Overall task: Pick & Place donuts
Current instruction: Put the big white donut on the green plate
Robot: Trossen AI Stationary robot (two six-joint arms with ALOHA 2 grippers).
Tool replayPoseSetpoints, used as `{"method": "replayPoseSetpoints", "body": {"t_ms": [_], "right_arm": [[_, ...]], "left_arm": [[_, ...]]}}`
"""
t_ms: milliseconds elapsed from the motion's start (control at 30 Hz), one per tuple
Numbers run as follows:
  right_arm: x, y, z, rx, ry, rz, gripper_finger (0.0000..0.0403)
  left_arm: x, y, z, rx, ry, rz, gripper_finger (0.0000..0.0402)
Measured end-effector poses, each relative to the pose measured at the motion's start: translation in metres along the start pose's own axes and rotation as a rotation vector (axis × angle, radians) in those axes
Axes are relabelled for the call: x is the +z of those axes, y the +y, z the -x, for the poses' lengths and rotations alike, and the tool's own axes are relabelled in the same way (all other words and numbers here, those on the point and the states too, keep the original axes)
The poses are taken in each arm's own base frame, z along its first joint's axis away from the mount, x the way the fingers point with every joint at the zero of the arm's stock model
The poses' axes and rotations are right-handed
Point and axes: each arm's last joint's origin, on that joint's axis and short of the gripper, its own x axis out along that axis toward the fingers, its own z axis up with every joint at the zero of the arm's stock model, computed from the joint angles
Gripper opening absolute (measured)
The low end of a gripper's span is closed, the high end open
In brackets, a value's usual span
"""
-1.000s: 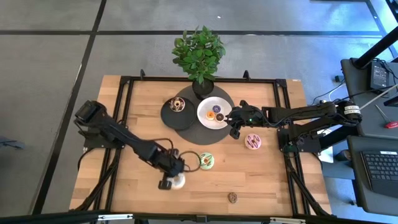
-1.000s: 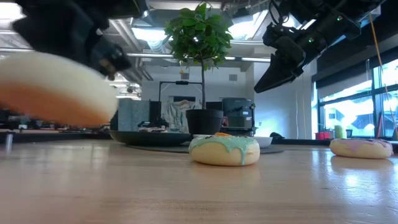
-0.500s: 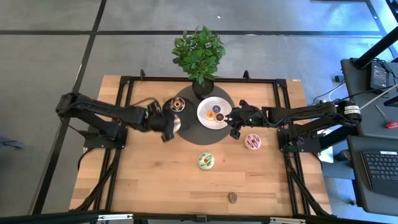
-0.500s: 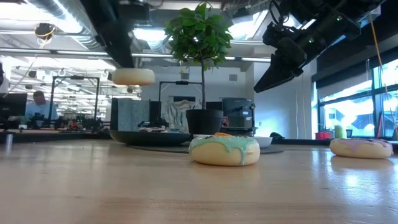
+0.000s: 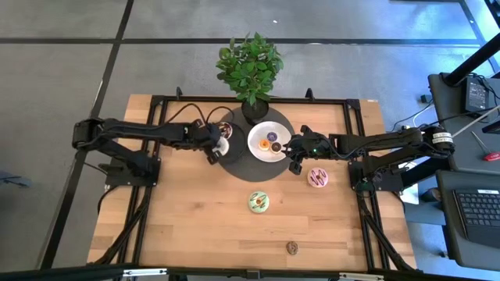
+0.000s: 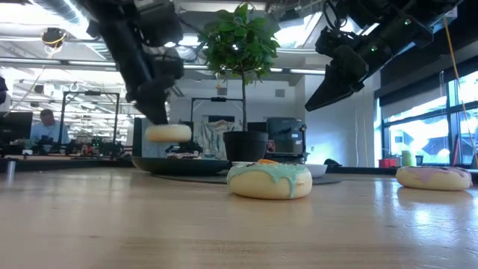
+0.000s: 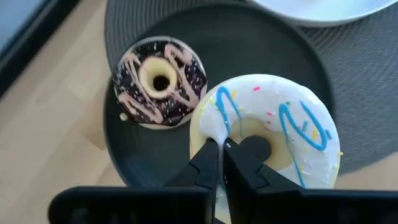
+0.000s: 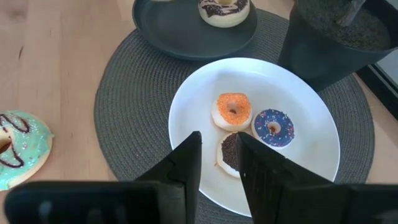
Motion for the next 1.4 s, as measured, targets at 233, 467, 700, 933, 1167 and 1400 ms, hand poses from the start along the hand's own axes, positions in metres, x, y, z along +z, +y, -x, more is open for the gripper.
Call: {"method": "replayPoseSetpoints", "body": {"t_ms": [233,467,700,933,1167,1400], "right_arm": [[0.000,0.000,0.000,0.000,-0.002,-0.001,0.0104],[0.001,0.000,0.000,0.001,-0.006,-0.001,0.0104],[0.001,0.000,0.000,0.000,-0.006,-0.005,0.0104],[0.001,0.000,0.000,0.001,-0.006,-0.004,0.0104],[0.001,0.000,0.000,0.000,-0.005,-0.004,0.0104],[0.000,0.000,0.000,0.000,-0.005,-0.004,0.0104]], "left_arm": [[-0.014,0.005,-0.013,-0.007,-0.001,0.029,0.0011],[-0.019,0.006,-0.022,-0.011,-0.023,0.046,0.0012],[-0.018,0.010,-0.023,-0.003,-0.027,0.062,0.0012],[-0.019,0.011,-0.023,0.008,-0.009,0.061,0.0012],[-0.019,0.012,-0.023,0.026,-0.014,0.077,0.0012],[-0.019,0.012,-0.023,0.031,-0.015,0.105,0.0012]]}}
